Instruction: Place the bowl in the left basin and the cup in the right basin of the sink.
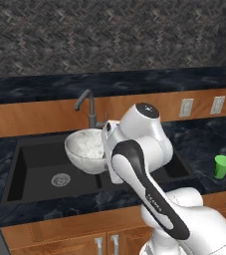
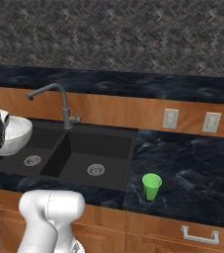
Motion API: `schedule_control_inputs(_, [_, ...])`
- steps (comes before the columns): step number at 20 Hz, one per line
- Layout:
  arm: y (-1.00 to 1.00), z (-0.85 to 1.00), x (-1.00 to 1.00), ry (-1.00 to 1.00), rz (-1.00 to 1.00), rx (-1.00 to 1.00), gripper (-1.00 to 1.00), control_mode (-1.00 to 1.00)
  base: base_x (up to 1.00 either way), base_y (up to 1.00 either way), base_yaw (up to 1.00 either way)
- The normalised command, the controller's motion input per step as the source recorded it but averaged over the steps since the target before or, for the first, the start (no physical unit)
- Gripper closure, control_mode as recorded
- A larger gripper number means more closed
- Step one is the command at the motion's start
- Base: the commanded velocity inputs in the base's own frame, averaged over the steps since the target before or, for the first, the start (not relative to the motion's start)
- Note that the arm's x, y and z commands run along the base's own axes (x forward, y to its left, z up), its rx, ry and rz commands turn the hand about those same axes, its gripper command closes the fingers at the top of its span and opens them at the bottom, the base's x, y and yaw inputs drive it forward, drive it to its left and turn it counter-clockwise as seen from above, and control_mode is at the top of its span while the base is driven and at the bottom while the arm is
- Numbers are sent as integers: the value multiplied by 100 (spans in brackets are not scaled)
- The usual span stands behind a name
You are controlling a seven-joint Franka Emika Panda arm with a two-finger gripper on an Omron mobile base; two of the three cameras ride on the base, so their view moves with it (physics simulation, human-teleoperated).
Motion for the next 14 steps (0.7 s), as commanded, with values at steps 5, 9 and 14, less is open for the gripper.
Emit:
schedule_control_inputs(5, [40,-7,6,0,-14,0,100,-100,0,0,0])
schedule_control_inputs(9, [39,-8,11,5,-15,0,100,-100,0,0,0])
schedule_control_inputs(14, [37,-9,18,10,-18,0,100,-100,0,0,0])
